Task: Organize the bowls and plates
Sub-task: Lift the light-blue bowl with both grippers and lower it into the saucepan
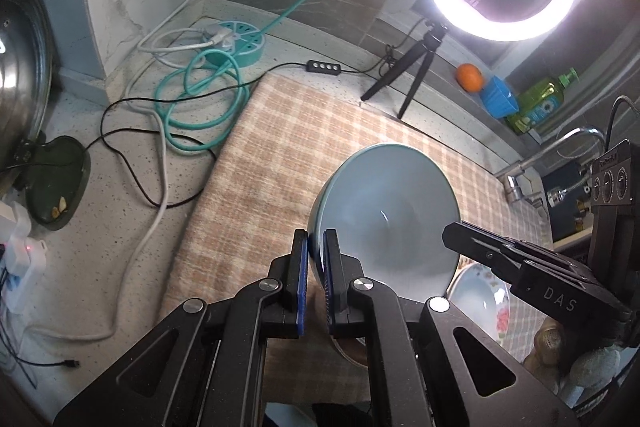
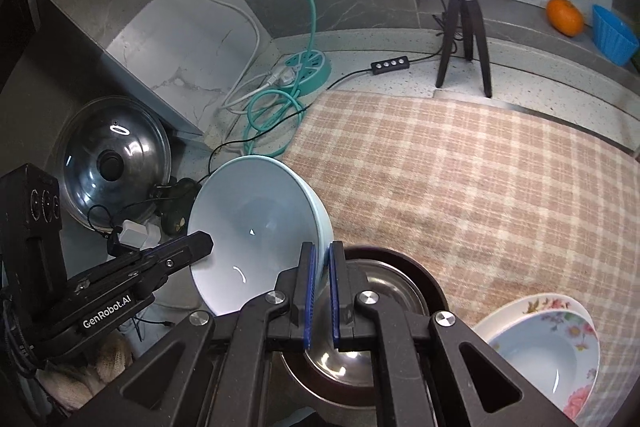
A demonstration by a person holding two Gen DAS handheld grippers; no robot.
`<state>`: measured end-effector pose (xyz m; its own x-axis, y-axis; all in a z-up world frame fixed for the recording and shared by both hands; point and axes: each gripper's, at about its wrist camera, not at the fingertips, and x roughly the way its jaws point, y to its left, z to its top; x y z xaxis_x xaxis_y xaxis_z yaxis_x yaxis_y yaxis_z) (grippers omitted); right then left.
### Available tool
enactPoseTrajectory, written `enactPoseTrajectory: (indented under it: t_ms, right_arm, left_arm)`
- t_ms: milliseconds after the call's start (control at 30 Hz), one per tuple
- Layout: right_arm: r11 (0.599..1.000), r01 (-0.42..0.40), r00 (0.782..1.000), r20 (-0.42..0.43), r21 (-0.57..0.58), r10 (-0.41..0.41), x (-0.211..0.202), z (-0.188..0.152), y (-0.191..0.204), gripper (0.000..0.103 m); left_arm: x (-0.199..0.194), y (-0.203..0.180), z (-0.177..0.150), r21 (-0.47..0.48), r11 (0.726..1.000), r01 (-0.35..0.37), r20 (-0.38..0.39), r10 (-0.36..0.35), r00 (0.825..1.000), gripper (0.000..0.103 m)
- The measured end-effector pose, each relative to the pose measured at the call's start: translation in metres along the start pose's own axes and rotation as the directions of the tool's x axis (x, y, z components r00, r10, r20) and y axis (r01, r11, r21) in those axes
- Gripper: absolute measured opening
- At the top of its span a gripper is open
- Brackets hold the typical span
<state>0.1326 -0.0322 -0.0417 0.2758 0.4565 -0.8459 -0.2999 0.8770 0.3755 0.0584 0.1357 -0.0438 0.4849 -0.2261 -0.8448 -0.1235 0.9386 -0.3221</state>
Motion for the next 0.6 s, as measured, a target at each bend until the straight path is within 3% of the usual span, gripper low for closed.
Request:
enactPoseTrajectory:
  t_ms: [600]
  right_arm:
    - [0.994, 0.025, 0.999, -0.031, 0.108, -0.022, -0.019, -0.045, -0.048, 0.006]
  left_arm:
    - [0.014, -0.040, -0.029, 0.096, 0.995, 0.030, -0.086, -0.022, 0.996, 0.006]
